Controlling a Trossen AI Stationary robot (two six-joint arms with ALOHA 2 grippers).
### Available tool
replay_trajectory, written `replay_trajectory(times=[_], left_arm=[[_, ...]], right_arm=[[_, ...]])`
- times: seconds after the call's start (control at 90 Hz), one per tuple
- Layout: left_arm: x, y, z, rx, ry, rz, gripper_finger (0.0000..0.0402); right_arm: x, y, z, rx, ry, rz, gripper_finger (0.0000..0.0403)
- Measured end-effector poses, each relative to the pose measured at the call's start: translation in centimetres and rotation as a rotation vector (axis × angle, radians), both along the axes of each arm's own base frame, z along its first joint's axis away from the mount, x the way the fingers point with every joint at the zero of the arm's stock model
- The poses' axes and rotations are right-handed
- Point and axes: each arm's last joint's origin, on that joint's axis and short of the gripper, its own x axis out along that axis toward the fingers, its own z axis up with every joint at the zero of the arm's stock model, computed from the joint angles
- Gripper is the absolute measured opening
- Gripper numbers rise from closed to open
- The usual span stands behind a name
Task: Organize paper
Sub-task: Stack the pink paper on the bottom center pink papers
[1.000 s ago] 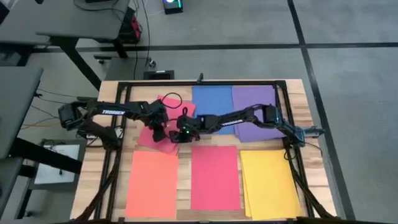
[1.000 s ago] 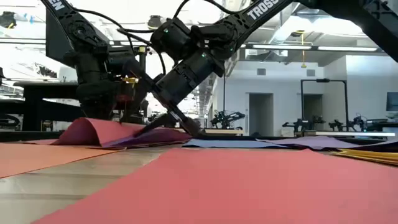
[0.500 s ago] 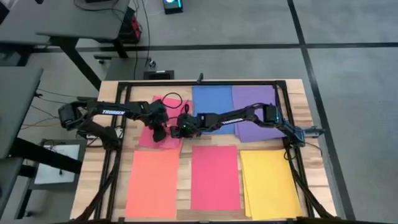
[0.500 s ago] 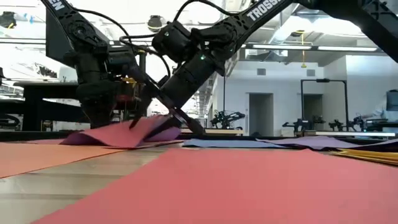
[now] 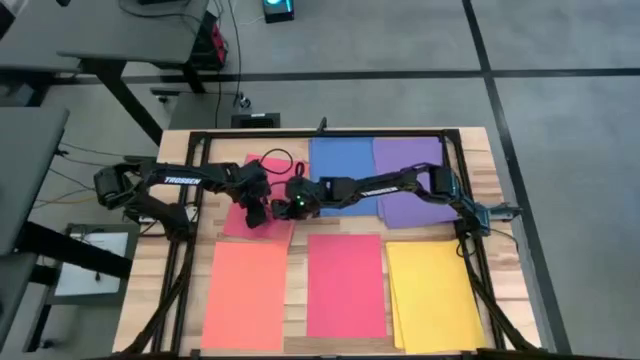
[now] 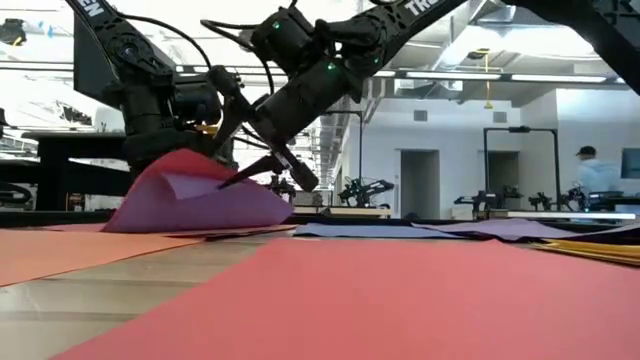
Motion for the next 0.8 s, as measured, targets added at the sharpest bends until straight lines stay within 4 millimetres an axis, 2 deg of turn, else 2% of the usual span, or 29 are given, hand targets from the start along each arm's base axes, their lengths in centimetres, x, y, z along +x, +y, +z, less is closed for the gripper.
replay_trajectory(times=[0.433,0.522,0.678,0.8], left_arm=[[0.0,0.0,0.0,0.002,-0.004,0.000,0.0118],[0.0,0.0,0.0,0.004,-0.004,-0.005,0.0118],[0.0,0.0,0.0,0.007,-0.005,-0.013,0.0118],[0.0,0.0,0.0,0.007,-0.005,-0.013,0.0118]], right_arm=[[0.1,0.3,1.1,0.153,-0.041,0.000,0.0152],[0.0,0.2,0.9,0.134,-0.023,-0.002,0.0152],[-0.9,0.1,-0.3,0.052,0.107,-0.018,0.0152],[-0.9,-0.4,-0.4,0.006,0.118,-0.069,0.0152]])
